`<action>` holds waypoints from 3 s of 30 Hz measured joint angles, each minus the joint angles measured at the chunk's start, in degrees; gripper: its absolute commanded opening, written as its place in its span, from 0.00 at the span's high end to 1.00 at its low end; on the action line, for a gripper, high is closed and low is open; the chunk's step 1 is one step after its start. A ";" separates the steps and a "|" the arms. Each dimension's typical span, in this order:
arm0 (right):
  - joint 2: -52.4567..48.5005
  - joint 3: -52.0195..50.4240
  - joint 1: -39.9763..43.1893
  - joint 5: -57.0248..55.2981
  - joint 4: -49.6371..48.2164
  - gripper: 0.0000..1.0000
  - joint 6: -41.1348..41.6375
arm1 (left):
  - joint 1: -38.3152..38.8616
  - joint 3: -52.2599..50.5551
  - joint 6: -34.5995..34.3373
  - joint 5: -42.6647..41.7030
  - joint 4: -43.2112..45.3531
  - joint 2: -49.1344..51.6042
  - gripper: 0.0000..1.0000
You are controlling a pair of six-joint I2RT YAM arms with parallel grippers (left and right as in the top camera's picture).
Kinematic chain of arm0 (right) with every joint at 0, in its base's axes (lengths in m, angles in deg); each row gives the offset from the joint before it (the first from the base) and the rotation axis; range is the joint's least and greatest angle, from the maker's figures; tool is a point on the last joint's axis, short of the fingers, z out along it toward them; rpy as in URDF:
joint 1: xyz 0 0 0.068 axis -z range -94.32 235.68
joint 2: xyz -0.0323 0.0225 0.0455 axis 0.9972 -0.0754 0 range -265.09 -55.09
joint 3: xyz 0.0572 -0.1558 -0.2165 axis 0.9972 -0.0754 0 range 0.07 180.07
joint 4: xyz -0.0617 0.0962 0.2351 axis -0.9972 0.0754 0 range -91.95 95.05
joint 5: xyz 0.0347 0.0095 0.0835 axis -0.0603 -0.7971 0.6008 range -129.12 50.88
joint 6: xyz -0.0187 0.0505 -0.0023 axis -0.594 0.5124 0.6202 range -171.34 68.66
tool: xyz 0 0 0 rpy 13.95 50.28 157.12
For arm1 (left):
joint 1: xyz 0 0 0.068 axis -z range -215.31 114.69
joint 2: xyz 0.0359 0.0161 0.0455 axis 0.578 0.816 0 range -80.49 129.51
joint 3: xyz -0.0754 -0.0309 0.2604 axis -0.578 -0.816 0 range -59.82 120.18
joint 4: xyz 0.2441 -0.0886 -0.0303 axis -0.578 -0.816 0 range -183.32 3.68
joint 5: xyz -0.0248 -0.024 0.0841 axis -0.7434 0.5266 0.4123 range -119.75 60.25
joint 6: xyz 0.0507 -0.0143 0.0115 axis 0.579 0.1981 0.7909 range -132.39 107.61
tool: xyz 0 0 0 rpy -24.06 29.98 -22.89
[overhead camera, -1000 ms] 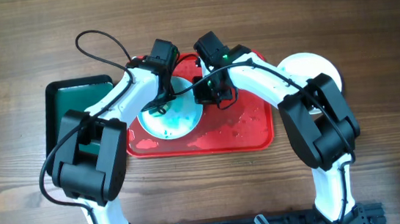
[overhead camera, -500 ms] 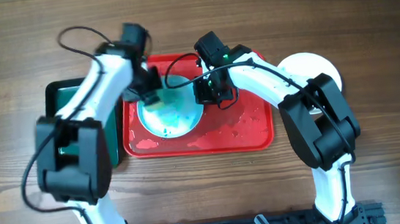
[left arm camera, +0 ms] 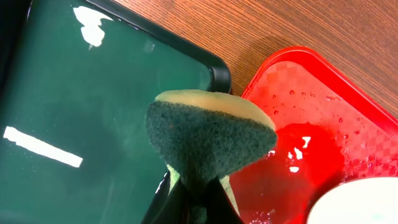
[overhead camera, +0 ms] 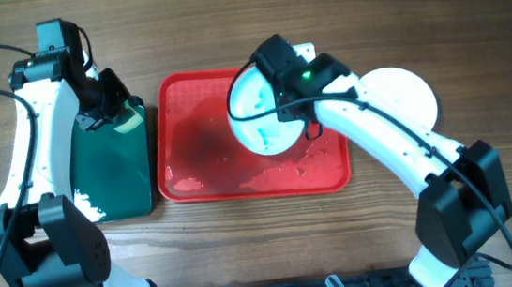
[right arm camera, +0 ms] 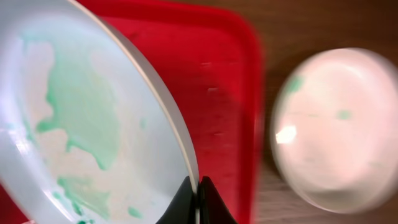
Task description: Clean dirty plates on tray and stack at the side
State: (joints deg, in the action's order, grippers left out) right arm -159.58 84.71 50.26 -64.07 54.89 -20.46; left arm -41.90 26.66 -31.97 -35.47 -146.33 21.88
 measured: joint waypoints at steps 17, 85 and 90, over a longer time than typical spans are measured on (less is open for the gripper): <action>0.02 0.00 -23.82 -57.55 5.20 0.96 3.08 | 0.00 -0.02 0.02 0.00 0.00 0.00 0.96; -15.56 -2.29 7.15 35.34 -17.53 0.96 9.66 | 26.29 -10.40 -6.54 1.60 18.91 8.46 0.96; -15.56 -2.29 7.10 35.23 -17.55 0.96 9.66 | 29.75 -10.34 -13.22 6.16 19.12 11.43 0.96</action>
State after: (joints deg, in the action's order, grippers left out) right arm -175.14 82.42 57.36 -28.84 37.34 -10.80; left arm -12.15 16.32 -45.19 -29.31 -127.20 33.31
